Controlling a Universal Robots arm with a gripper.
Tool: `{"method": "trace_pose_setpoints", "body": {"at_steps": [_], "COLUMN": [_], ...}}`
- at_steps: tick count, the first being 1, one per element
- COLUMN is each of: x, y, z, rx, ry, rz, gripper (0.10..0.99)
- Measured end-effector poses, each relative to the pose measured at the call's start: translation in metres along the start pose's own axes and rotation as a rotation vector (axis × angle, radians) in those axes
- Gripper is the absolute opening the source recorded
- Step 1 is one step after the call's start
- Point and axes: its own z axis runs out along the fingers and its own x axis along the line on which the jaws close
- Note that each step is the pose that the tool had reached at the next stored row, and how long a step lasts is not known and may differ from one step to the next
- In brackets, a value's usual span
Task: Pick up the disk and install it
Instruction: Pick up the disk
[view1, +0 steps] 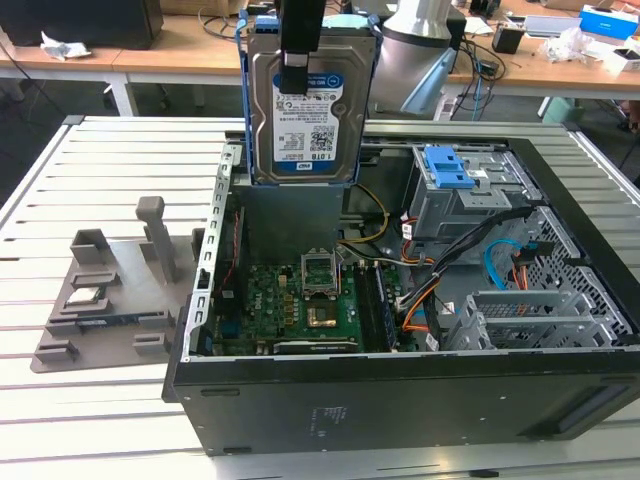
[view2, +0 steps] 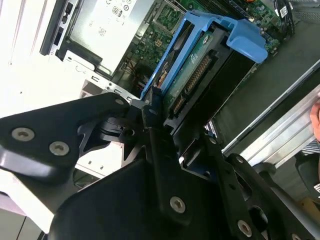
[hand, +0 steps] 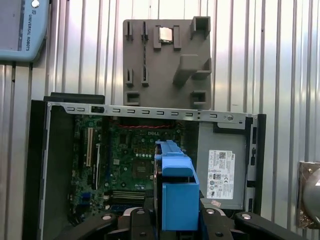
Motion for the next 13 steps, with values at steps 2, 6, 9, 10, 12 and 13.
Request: {"method": "trace_pose_setpoints", "body": {"at_steps": [2, 6, 9, 10, 12, 13], "x": [0.0015, 0.0062, 0.0086, 0.0098, 0.0114, 0.0121], "y": [0.0001, 0.0002, 0.0003, 0.0004, 0.0004, 0.0004], "z": [0.0002, 0.0006, 0.0008, 0.0008, 0.001, 0.001], "rx": [0.0, 0.0, 0.0, 0.0, 0.0, 0.0], "ry": [0.0, -0.0001, 0.0, 0.0, -0.0001, -0.0001], "rz": [0.0, 0.0, 0.0, 0.0, 0.0, 0.0], "gripper": [0.365, 0.365, 0.365, 0.365, 0.365, 0.365]}}
